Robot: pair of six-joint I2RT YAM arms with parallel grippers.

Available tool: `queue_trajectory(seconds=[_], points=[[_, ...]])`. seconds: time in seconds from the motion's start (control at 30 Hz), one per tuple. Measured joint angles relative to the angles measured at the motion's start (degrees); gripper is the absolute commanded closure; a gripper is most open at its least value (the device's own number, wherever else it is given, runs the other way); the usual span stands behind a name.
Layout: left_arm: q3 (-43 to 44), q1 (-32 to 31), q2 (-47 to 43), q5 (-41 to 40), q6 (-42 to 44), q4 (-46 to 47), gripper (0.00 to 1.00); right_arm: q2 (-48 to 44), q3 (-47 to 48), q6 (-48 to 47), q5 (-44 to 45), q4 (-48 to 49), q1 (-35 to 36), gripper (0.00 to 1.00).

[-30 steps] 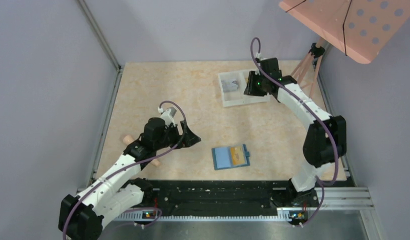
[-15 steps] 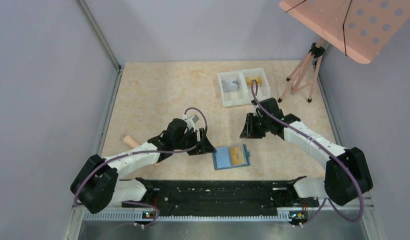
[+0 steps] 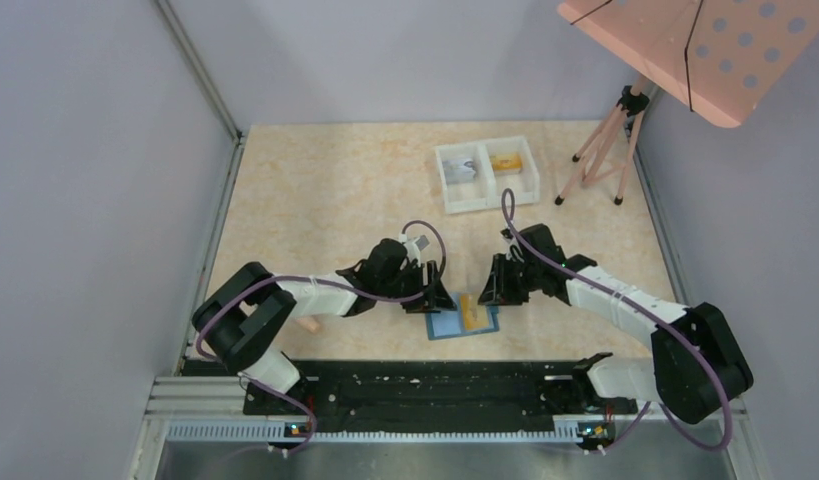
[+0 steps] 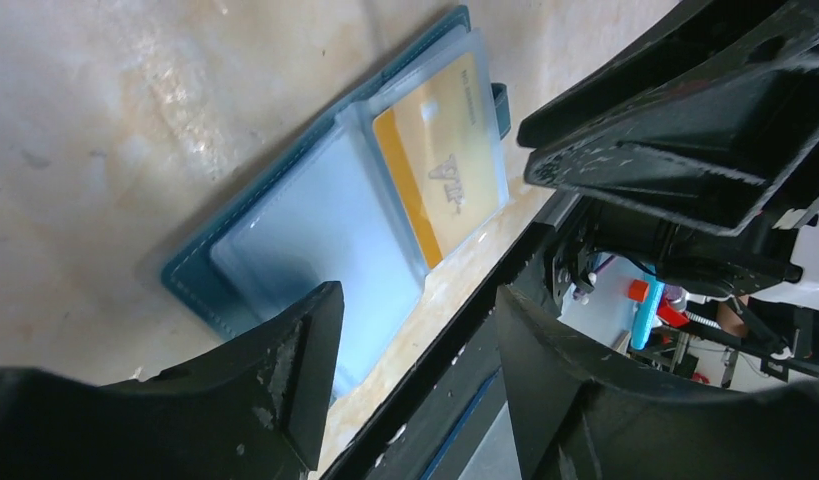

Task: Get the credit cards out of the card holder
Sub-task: Remove the credit card from the card holder.

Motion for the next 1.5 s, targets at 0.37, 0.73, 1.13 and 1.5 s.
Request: queue_trajectory(seconds=[0.37,0.73,1.13,1.5], points=[[1.75,-0.76,6.21,0.0,-0.66,4.9,0.43,2.91,-6.05,1.97,-0.04,6.27,0.11,0.78],[3.04,-1.05,9.81,0.24,-1.14,9.09,0.5,2.89,-8.52,4.13,-0.83,11.08,0.17,0.9],[3.5,-1.36,12.24,0.5,-1.9,11.06,0.62,2.93,-9.33,4.79,-1.2,12.33,0.22,0.93],[3.45,-1.36,12.9,1.55,-4.48,12.0,0.86,2.93,-9.68,4.9,-1.38,12.98,0.22,0.94]])
